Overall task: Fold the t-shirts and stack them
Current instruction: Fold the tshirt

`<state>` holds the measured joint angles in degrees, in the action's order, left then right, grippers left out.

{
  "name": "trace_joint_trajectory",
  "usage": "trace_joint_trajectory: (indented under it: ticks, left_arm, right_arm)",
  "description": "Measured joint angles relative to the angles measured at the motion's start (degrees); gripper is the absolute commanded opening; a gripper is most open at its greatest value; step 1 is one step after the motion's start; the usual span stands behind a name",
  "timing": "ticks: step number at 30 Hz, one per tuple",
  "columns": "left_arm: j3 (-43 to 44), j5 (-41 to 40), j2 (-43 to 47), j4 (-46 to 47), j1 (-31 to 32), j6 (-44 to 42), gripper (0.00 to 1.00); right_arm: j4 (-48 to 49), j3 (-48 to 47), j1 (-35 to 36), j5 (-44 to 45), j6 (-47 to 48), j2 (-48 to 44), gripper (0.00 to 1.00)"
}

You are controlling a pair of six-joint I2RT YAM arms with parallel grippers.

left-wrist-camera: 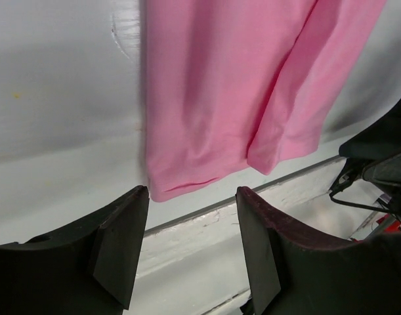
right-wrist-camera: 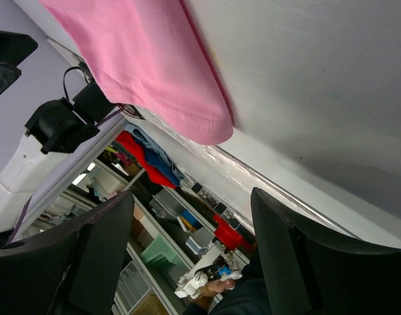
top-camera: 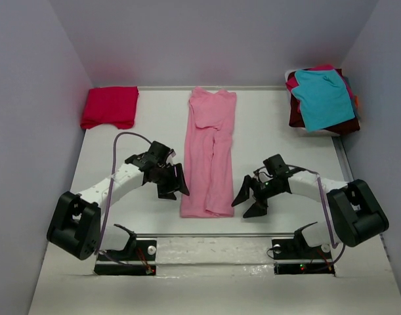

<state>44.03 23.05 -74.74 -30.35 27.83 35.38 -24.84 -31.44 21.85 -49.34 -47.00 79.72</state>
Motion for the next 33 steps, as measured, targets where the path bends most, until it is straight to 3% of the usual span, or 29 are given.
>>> trace_joint_trajectory:
  ticks: [33]
  left_arm:
    - [2.73, 5.01, -4.37, 2.93, 4.09, -0.66, 0.67]
  right_arm:
    - [14.45, 0.66, 11.78, -0.17, -14.38, 2.12, 0.72]
